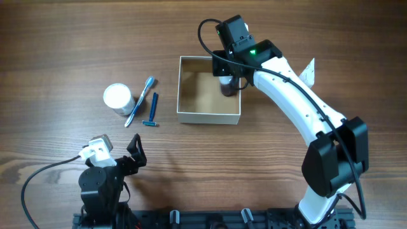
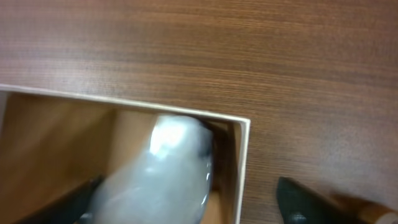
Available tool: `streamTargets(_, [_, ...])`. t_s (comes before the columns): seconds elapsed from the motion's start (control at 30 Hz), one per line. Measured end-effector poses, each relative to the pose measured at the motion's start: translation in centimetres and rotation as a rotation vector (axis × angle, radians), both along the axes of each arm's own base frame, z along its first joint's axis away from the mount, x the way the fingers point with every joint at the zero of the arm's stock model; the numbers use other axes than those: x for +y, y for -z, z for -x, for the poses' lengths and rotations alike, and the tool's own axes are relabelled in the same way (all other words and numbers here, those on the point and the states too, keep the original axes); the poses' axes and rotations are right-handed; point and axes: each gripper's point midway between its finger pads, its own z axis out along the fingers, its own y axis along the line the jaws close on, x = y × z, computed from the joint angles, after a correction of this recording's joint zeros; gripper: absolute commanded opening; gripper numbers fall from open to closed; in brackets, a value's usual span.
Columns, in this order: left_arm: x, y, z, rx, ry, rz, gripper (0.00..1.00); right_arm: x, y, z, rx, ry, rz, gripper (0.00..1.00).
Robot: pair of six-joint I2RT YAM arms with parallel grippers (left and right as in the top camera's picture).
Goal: Pack container
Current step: 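Carry the pump bottle left and lower it into the box, then release the bottle and move the right gripper to the lotion bottle, then grasp the white lotion bottle and place it in the box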
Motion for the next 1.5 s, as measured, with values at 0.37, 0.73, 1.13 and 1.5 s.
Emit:
streamTargets(0.37, [0.0, 0.0, 0.0, 0.0, 0.0, 0.0, 1.0, -4.9, -9.5, 3.9, -0.085, 0.052, -0.064, 0.92])
streamTargets(0.73, [0.0, 0.0, 0.0, 0.0, 0.0, 0.0, 1.0, -22.2, -10.1, 6.0, -0.021, 0.478, -0.001, 0.71])
streamTargets(1.13, [0.0, 0.0, 0.0, 0.0, 0.0, 0.0, 1.0, -21.8, -3.0, 5.3, 0.164, 0.469, 0.012, 0.04])
streamTargets(1.5, [0.0, 0.0, 0.0, 0.0, 0.0, 0.0, 1.0, -7.4, -20.3, 14.7, -0.247, 0.002, -0.264, 0.04])
